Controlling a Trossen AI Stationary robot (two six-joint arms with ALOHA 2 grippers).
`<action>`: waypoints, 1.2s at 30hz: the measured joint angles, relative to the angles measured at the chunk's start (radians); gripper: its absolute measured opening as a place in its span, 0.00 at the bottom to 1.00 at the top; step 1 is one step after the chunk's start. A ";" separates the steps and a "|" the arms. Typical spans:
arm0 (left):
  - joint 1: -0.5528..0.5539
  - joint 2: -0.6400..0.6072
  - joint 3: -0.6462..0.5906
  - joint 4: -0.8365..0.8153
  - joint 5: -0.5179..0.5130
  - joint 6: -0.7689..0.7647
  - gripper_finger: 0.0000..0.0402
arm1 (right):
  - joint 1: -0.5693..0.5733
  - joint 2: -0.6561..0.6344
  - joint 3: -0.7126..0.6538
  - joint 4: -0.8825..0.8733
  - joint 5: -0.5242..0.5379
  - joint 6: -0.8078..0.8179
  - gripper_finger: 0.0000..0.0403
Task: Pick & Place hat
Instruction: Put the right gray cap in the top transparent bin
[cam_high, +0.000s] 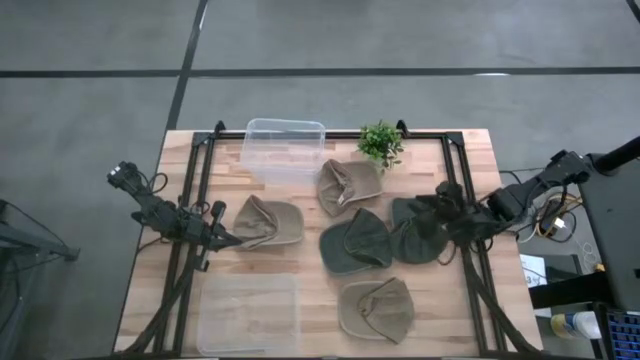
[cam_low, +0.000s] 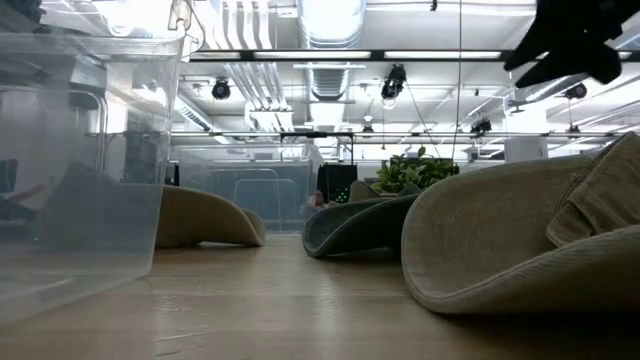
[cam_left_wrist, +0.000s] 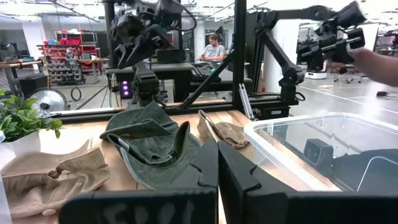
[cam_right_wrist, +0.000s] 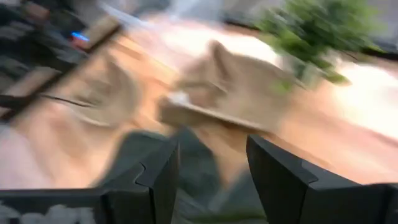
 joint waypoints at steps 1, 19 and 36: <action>0.000 0.000 0.000 0.000 0.000 0.000 0.00 | -0.019 0.040 0.042 -0.082 -0.031 0.048 0.45; 0.000 0.000 0.000 0.000 0.000 0.000 0.00 | -0.358 0.399 0.278 -0.441 -0.516 0.050 0.40; 0.000 0.000 0.000 0.000 0.000 0.000 0.00 | -0.652 0.401 0.072 -0.481 -0.643 -0.053 0.48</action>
